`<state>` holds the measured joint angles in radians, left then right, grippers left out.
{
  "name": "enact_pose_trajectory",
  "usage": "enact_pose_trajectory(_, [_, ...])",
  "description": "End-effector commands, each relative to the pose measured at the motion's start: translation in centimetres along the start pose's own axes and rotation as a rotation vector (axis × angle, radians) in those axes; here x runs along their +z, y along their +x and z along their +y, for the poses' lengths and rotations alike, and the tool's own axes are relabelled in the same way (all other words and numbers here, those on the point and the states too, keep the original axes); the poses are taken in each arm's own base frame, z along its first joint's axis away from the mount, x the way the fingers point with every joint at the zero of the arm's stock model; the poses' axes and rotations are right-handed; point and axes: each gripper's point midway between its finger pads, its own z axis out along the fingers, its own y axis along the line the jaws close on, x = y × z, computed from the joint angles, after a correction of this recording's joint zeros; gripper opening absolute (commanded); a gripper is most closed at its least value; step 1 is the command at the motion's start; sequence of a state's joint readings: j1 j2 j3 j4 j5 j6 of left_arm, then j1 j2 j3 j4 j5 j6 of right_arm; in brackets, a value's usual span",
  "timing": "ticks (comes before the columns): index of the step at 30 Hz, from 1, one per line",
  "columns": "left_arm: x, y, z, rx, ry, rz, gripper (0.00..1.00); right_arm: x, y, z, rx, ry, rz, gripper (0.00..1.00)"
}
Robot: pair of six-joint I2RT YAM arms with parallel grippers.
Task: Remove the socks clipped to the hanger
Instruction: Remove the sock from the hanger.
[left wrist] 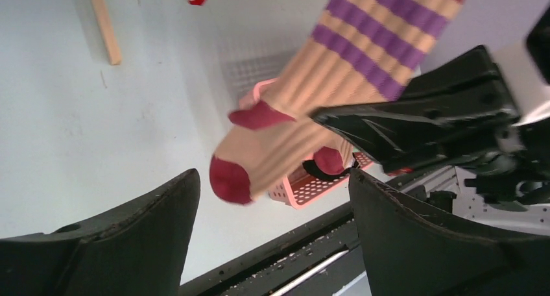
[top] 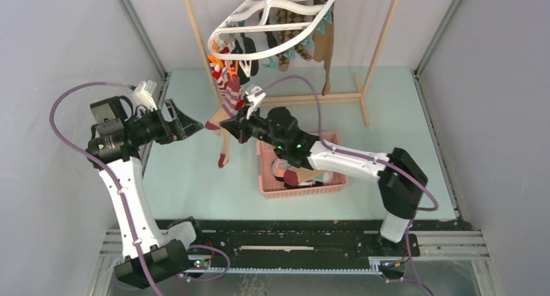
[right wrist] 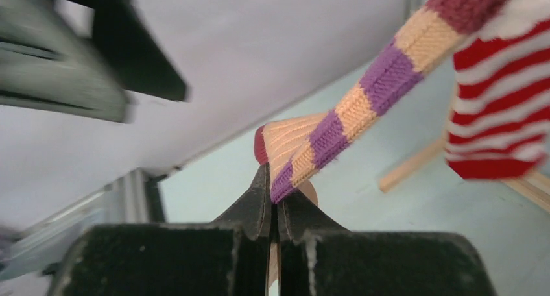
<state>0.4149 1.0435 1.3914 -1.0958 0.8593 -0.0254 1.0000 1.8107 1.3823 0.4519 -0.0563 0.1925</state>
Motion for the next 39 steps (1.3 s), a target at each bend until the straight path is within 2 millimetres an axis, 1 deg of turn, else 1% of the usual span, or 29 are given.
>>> enact_pose_trajectory(1, [-0.6,0.4,-3.6,0.076,0.123,0.004,0.88,-4.0,-5.3,5.5,0.094,-0.233,-0.102,0.0])
enact_pose_trajectory(5, [-0.4,1.5,-6.0,0.12,0.203,0.049,0.88,-6.7,-5.9,7.1,0.145,-0.304,-0.09,0.0])
enact_pose_trajectory(6, [-0.5,1.8,-6.8,0.136,0.234,0.061,0.88,-7.4,-6.1,7.4,0.157,-0.319,-0.088,0.0])
enact_pose_trajectory(9, [-0.7,2.4,-8.4,0.158,0.31,0.08,0.88,-9.2,-6.4,8.4,0.185,-0.366,-0.074,0.0])
enact_pose_trajectory(12, [-0.7,2.8,-9.5,0.172,0.375,0.104,0.86,-10.5,-6.6,9.2,0.213,-0.412,-0.051,0.0])
enact_pose_trajectory(15, [-0.7,3.5,-10.5,0.17,0.438,0.134,0.83,-11.3,-6.8,9.8,0.238,-0.448,-0.03,0.0])
enact_pose_trajectory(20, [-0.8,4.3,-11.6,0.171,0.51,0.165,0.78,-11.8,-6.9,9.9,0.294,-0.473,-0.008,0.0])
enact_pose_trajectory(26, [-1.1,4.5,-12.6,0.17,0.58,0.179,0.7,-11.9,-7.0,9.8,0.356,-0.481,0.008,0.0])
enact_pose_trajectory(30, [-1.2,4.9,-12.8,0.163,0.619,0.188,0.59,-11.9,-7.3,9.4,0.392,-0.485,0.008,0.0])
enact_pose_trajectory(32, [-1.1,5.2,-12.8,0.159,0.626,0.195,0.51,-12.0,-7.6,9.4,0.409,-0.497,0.006,0.0])
enact_pose_trajectory(39, [-1.0,5.4,-12.9,0.162,0.647,0.192,0.32,-12.2,-7.9,9.4,0.46,-0.529,0.014,0.0])
